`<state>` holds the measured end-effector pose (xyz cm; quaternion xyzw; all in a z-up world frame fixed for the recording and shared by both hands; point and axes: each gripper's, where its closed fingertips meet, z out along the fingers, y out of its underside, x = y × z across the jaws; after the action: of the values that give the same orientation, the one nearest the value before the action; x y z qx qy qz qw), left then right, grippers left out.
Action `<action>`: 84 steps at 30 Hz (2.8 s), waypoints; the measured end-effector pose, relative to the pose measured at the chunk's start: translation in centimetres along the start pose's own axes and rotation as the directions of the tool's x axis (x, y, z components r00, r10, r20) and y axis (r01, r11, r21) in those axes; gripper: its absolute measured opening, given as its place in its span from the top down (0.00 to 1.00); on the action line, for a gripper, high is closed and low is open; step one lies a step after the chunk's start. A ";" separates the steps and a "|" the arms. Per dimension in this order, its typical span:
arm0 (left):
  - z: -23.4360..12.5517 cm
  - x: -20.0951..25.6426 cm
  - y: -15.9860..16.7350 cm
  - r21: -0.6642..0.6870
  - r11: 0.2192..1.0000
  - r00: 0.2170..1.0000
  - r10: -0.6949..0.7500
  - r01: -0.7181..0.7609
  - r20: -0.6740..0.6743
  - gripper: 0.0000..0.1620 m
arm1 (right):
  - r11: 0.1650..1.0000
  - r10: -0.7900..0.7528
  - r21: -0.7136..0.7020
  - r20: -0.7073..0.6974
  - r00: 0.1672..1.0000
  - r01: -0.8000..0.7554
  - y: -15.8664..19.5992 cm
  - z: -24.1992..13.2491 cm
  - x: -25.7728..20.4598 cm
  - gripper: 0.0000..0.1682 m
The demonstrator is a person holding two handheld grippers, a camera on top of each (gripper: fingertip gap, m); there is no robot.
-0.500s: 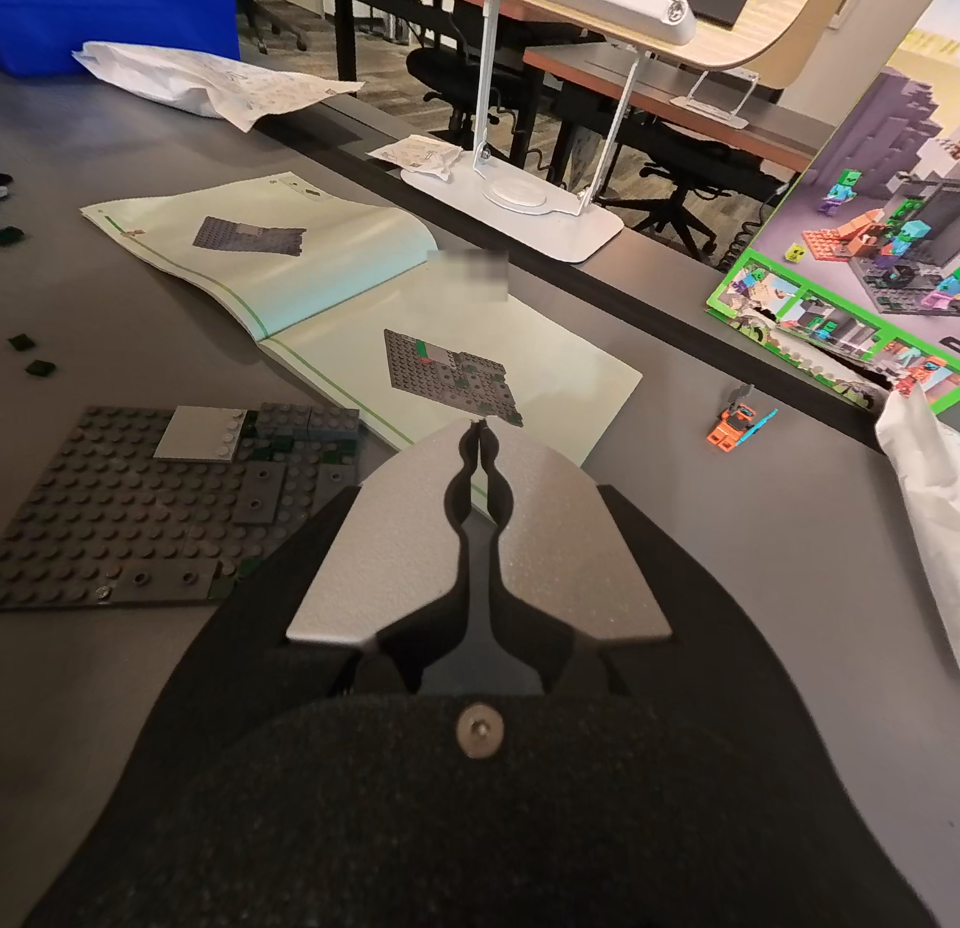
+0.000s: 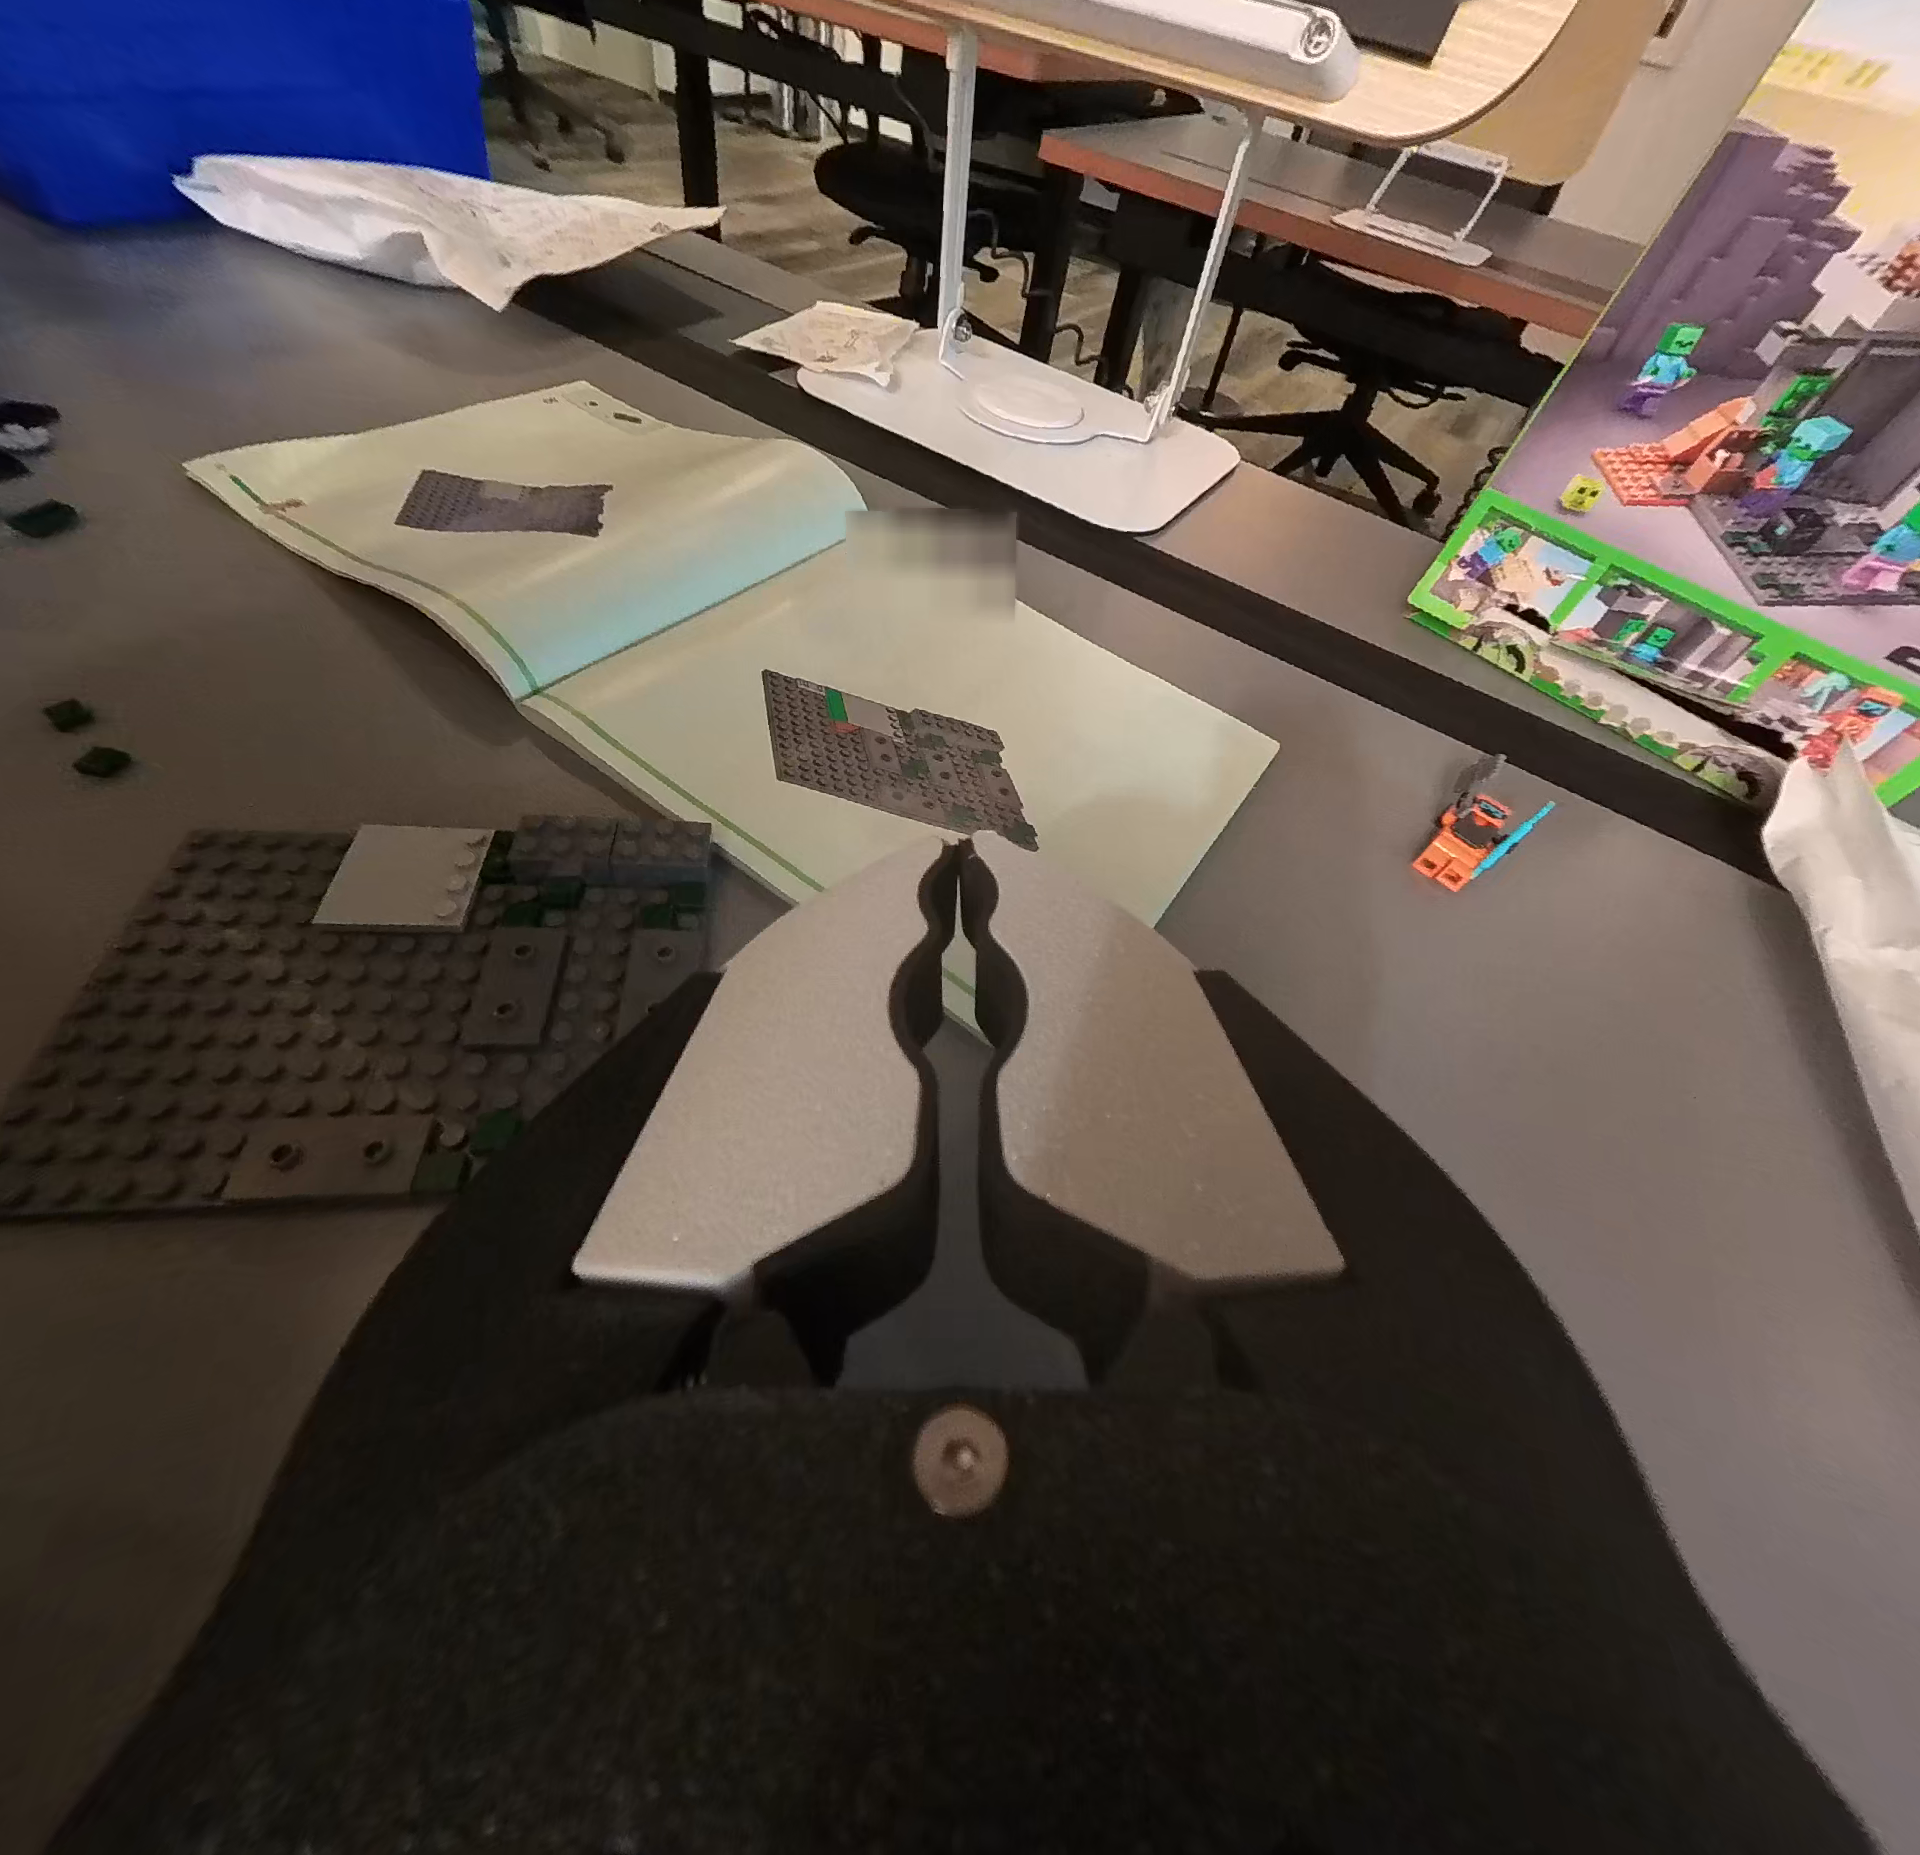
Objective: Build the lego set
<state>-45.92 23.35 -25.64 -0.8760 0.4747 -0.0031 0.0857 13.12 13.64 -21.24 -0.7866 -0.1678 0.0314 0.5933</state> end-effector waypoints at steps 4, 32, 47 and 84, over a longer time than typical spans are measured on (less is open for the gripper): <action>-1.3 -1.2 2.5 -0.088 0.995 0.995 -0.048 0.056 0.092 0.84 | 1.000 0.008 0.015 0.010 1.000 -0.008 -0.2 -0.1 -0.1 1.00; 3.3 1.6 -2.5 0.042 0.965 0.963 -0.255 0.259 -0.091 0.85 | 0.996 0.054 0.071 0.035 0.998 -0.056 -0.8 -1.3 0.3 1.00; 1.8 1.4 -1.7 0.061 0.987 0.985 -0.151 0.146 0.086 0.97 | 0.994 0.059 0.092 0.033 0.998 -0.062 -1.2 -1.9 0.4 1.00; -0.3 8.6 1.0 0.088 0.996 0.999 -0.001 -0.003 0.045 0.87 | 0.998 0.045 0.048 0.063 0.997 -0.048 -0.5 -0.5 -0.9 1.00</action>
<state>-42.08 15.62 -26.13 -0.8709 0.4725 -0.0042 0.1349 12.30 12.99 -20.76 -0.7742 -0.1668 0.0736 0.6061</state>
